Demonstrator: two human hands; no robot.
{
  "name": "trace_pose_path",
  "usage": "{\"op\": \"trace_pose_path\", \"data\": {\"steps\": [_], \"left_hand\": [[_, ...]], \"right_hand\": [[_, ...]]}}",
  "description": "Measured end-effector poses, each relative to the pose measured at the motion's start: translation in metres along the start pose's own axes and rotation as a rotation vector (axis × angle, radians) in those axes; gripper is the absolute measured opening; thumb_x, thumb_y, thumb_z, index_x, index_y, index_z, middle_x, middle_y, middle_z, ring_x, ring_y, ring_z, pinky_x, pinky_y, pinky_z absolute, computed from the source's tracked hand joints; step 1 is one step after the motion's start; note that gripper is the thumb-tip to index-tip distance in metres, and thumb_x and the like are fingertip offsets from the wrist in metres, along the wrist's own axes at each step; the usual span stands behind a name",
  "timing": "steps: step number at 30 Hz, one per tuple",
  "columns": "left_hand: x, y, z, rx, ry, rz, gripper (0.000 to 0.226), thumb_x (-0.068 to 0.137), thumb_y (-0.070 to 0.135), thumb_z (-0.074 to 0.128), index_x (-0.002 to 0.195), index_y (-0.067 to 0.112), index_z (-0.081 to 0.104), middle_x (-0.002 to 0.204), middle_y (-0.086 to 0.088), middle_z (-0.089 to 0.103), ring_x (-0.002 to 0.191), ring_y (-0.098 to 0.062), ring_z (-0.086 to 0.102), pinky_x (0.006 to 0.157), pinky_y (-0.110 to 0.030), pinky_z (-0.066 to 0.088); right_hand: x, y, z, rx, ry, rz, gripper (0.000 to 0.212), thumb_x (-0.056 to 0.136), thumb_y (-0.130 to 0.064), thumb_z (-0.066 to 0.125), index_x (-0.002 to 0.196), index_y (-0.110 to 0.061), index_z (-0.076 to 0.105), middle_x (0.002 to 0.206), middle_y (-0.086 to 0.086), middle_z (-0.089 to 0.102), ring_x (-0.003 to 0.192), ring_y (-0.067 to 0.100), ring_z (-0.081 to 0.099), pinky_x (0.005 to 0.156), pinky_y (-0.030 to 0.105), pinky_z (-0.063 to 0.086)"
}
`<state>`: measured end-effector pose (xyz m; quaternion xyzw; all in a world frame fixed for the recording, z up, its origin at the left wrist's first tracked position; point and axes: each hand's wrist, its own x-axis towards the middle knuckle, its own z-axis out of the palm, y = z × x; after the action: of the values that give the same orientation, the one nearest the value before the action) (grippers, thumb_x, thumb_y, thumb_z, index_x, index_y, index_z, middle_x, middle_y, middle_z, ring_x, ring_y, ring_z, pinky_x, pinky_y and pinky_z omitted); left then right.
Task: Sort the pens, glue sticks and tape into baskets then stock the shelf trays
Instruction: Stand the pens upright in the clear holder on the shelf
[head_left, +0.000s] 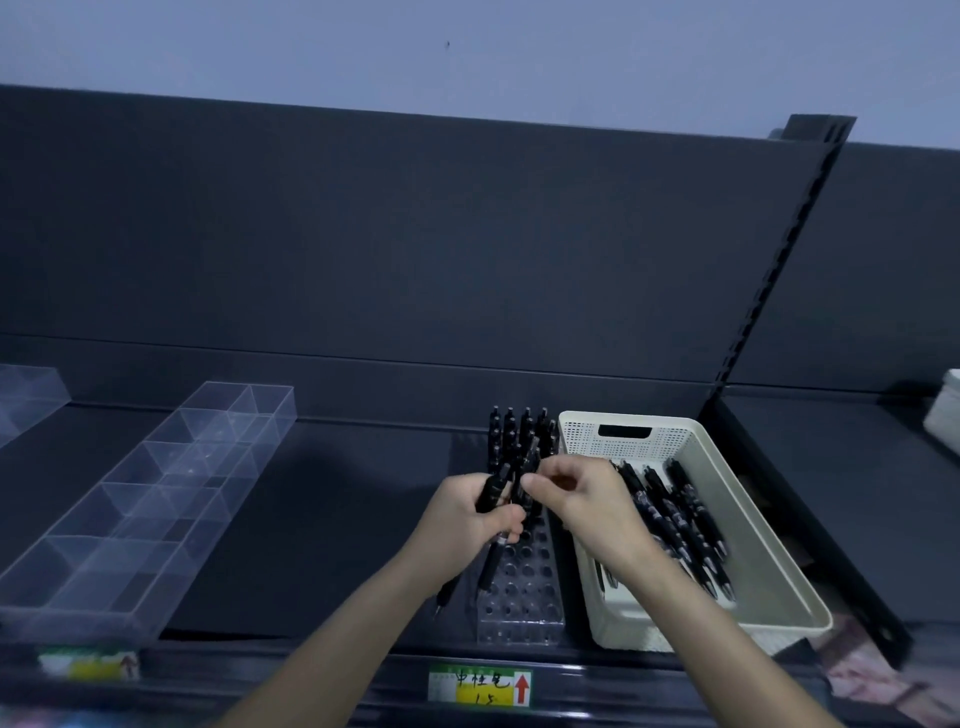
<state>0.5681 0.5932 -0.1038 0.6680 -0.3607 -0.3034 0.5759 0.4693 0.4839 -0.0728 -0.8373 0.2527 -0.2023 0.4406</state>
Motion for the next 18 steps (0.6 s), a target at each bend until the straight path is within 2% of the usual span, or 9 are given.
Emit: {"op": "trace_pose_path", "data": {"steps": [3, 6, 8, 12, 14, 16, 18], "left_hand": [[0.001, 0.002, 0.005, 0.035, -0.056, -0.003, 0.009, 0.087, 0.004, 0.06, 0.08, 0.008, 0.061, 0.07, 0.001, 0.065, 0.068, -0.01, 0.062, 0.072, -0.029, 0.054], [0.0, 0.002, 0.001, 0.163, -0.025, -0.069, 0.008, 0.095, 0.02, 0.05, 0.093, 0.024, 0.056, 0.076, 0.006, 0.063, 0.066, -0.003, 0.061, 0.066, -0.017, 0.051], [-0.002, 0.0, -0.005, 0.281, -0.002, -0.081, 0.009, 0.097, 0.029, 0.044, 0.095, 0.035, 0.05, 0.069, 0.008, 0.057, 0.055, -0.001, 0.053, 0.057, -0.013, 0.045], [-0.004, -0.008, -0.013, 0.369, 0.034, -0.073, 0.01, 0.098, 0.035, 0.04, 0.099, 0.026, 0.044, 0.067, 0.008, 0.044, 0.054, -0.005, 0.038, 0.054, -0.02, 0.032], [-0.004, -0.01, -0.014, 0.27, 0.012, -0.147, 0.012, 0.098, 0.032, 0.036, 0.095, 0.021, 0.039, 0.066, 0.004, 0.039, 0.052, -0.007, 0.033, 0.054, -0.023, 0.03], [-0.005, -0.011, -0.015, 0.208, -0.006, -0.175, 0.011, 0.098, 0.018, 0.031, 0.09, 0.017, 0.039, 0.068, 0.002, 0.044, 0.054, -0.008, 0.035, 0.061, -0.026, 0.033], [-0.007, -0.014, -0.017, 0.195, -0.005, -0.174, 0.018, 0.096, 0.009, 0.031, 0.09, 0.017, 0.045, 0.073, 0.003, 0.052, 0.058, -0.008, 0.04, 0.064, -0.025, 0.036]], "right_hand": [[0.0, 0.009, -0.002, 0.058, 0.01, 0.031, 0.027, 0.085, -0.015, 0.063, 0.061, -0.006, 0.054, 0.057, 0.004, 0.049, 0.058, 0.015, 0.043, 0.06, 0.033, 0.035], [0.004, 0.015, -0.013, 0.074, 0.13, 0.051, 0.023, 0.088, -0.015, 0.059, 0.072, 0.001, 0.056, 0.066, 0.017, 0.06, 0.061, 0.021, 0.051, 0.065, 0.047, 0.048], [0.008, 0.019, -0.024, 0.061, 0.234, 0.067, 0.019, 0.09, -0.014, 0.055, 0.078, 0.001, 0.057, 0.068, 0.013, 0.065, 0.061, 0.023, 0.061, 0.067, 0.048, 0.052], [0.016, 0.029, -0.03, -0.074, 0.329, 0.016, 0.016, 0.09, -0.017, 0.054, 0.08, -0.004, 0.057, 0.071, 0.012, 0.068, 0.071, 0.03, 0.066, 0.072, 0.05, 0.054], [0.017, 0.033, -0.024, -0.172, 0.329, -0.026, 0.018, 0.09, -0.017, 0.055, 0.079, -0.003, 0.055, 0.07, 0.014, 0.067, 0.07, 0.032, 0.064, 0.069, 0.041, 0.051], [0.015, 0.033, -0.017, -0.258, 0.318, -0.061, 0.019, 0.091, -0.016, 0.055, 0.076, -0.006, 0.05, 0.066, 0.013, 0.063, 0.062, 0.029, 0.056, 0.059, 0.031, 0.036], [0.015, 0.034, -0.01, -0.33, 0.278, -0.083, 0.018, 0.092, -0.017, 0.054, 0.077, -0.011, 0.045, 0.061, 0.007, 0.056, 0.054, 0.021, 0.048, 0.055, 0.028, 0.027]]}}
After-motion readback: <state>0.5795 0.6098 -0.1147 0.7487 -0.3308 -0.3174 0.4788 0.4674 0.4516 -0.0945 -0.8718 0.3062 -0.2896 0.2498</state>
